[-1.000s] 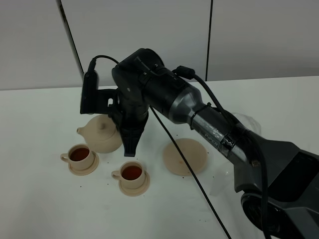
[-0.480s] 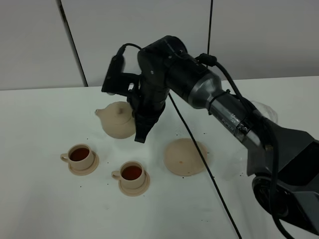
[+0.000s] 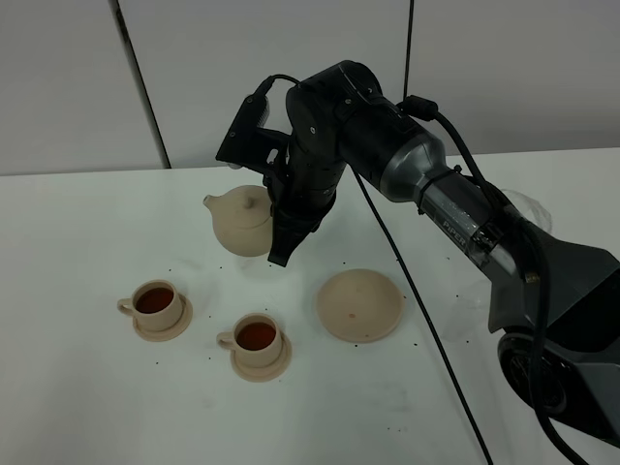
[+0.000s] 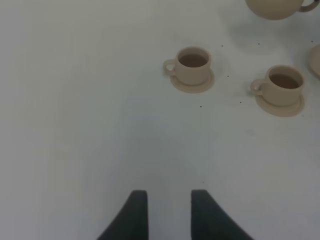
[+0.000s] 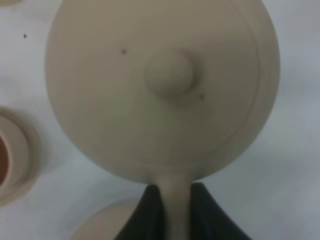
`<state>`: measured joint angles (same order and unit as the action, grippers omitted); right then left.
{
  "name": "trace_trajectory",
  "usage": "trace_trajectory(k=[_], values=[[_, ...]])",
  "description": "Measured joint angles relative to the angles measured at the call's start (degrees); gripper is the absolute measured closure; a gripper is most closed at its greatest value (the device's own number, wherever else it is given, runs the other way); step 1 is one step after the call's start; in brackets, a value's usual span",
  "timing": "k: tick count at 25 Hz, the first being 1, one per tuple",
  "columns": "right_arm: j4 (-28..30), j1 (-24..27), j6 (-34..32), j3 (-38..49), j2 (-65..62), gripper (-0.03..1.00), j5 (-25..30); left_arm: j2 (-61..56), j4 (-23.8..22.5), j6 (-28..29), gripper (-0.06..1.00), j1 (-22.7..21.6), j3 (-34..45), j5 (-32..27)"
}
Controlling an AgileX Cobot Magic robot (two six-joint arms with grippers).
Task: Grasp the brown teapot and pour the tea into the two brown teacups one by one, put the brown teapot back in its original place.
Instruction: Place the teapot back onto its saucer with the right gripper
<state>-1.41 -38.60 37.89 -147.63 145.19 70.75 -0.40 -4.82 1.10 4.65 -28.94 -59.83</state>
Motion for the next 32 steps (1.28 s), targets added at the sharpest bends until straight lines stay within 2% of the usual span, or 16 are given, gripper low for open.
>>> trace_trajectory(k=[12,20,32], values=[[0.40,0.00,-5.09,5.74,-3.12,0.88,-0.05,0.00,0.00,0.11,0.66,0.00,0.00,0.00],[1.41,0.19,-9.28,16.57,-10.86,0.88,-0.17,0.00,0.00,0.11,0.66,0.00,0.00,0.00],[1.41,3.45,-14.24,32.27,-19.36,0.88,-0.22,0.00,0.00,0.06,0.66,0.00,0.00,0.00]])
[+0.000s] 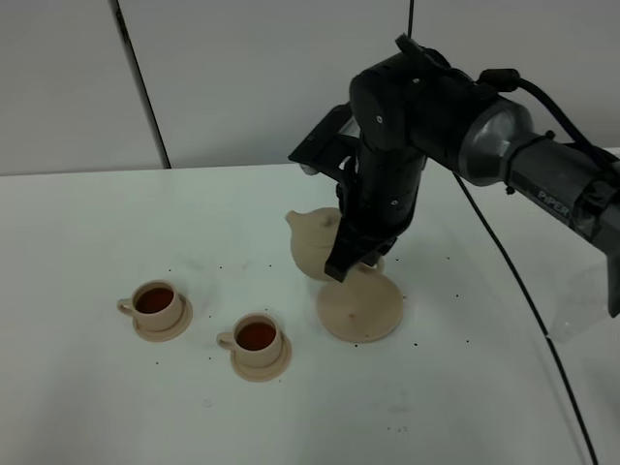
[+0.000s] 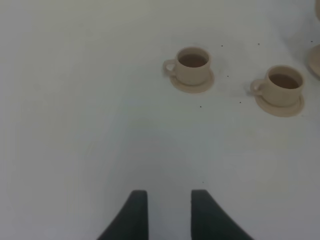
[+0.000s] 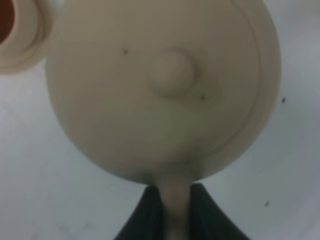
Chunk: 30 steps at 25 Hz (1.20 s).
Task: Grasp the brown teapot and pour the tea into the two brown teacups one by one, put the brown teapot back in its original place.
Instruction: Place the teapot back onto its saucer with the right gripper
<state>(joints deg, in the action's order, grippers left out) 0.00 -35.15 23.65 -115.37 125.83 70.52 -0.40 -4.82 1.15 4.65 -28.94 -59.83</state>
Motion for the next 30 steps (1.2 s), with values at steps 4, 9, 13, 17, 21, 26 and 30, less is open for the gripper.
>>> trace_trajectory(k=[4,9,13,17,21,26,30], values=[[-1.50,1.02,-2.19,2.71,-0.60,0.88,-0.13,0.00,0.00,-0.05,0.66,0.00,0.00,0.00],[-3.73,2.34,-2.69,5.27,-0.60,0.88,-0.18,0.00,0.00,-0.05,0.66,0.00,0.00,0.00],[-4.00,3.20,-2.69,6.59,-0.60,0.88,-0.23,0.00,0.00,-0.05,0.66,0.00,0.00,0.00],[-4.17,3.32,-2.69,8.89,-0.60,0.88,-1.67,0.00,0.00,-0.05,0.66,0.00,0.00,0.00],[-4.20,3.32,-2.64,10.33,-0.60,0.88,-4.77,0.00,0.00,-0.05,0.66,0.00,0.00,0.00],[-4.31,3.32,-2.01,10.40,-0.60,0.88,-6.68,0.00,0.00,-0.05,0.66,0.00,0.00,0.00],[-4.31,3.32,-0.49,10.47,-0.60,0.88,-7.07,0.00,0.00,-0.05,0.66,0.00,0.00,0.00]])
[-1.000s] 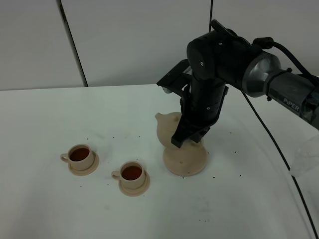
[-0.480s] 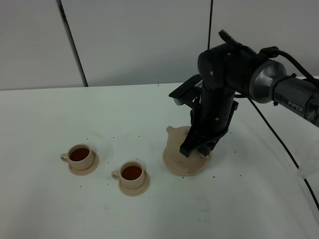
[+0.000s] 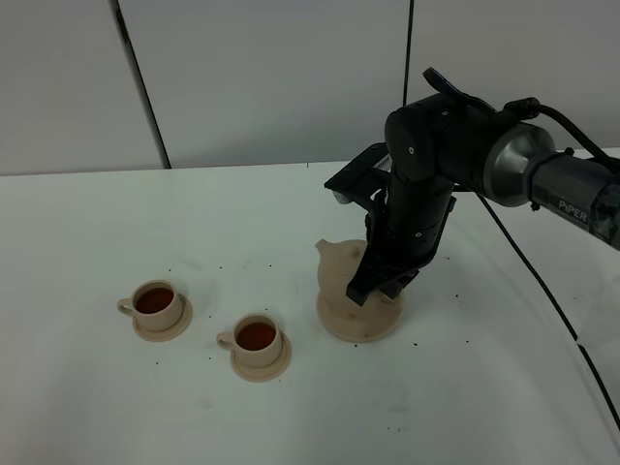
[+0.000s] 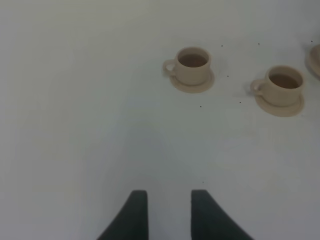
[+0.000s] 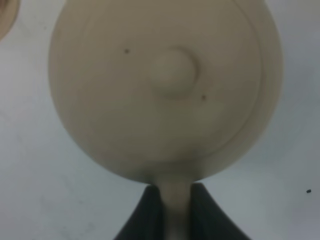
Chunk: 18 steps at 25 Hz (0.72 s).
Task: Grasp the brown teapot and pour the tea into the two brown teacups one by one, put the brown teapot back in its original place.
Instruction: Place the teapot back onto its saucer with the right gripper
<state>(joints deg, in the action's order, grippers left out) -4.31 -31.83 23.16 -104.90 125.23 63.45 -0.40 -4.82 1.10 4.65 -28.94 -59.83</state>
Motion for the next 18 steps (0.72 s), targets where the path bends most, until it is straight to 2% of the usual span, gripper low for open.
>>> trace_trajectory(k=[10,18], values=[[0.00,0.00,2.31,0.00,0.74,0.88,-0.33,0.00,0.00,0.09,0.66,0.00,0.00,0.00],[0.07,0.00,2.46,0.11,2.77,0.88,-2.82,0.00,0.00,0.09,0.66,0.00,0.00,0.00]])
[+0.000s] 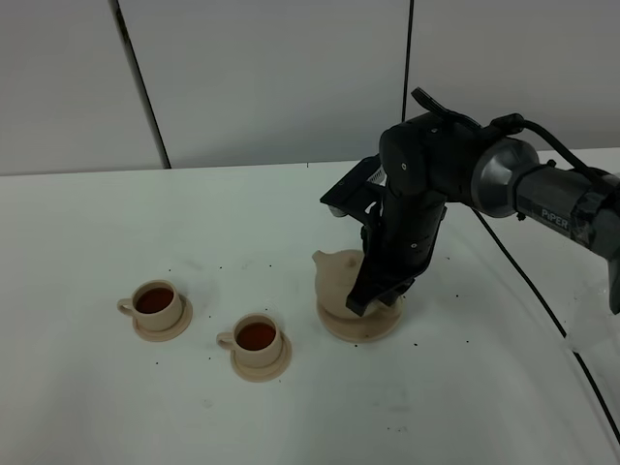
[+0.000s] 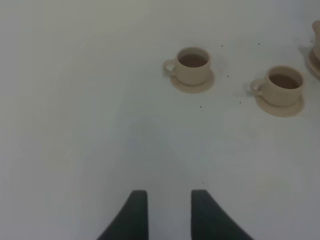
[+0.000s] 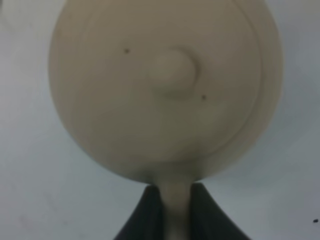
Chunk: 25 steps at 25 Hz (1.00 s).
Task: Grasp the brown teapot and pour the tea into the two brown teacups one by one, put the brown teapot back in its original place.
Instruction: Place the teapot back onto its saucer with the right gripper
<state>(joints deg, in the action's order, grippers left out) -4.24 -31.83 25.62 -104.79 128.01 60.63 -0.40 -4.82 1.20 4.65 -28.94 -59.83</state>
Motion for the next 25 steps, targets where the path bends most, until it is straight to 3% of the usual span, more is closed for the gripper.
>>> trace_trajectory(k=[25], values=[[1.58,0.00,-1.74,0.00,0.69,0.88,1.62,0.00,0.00,-0.06,0.66,0.00,0.00,0.00]])
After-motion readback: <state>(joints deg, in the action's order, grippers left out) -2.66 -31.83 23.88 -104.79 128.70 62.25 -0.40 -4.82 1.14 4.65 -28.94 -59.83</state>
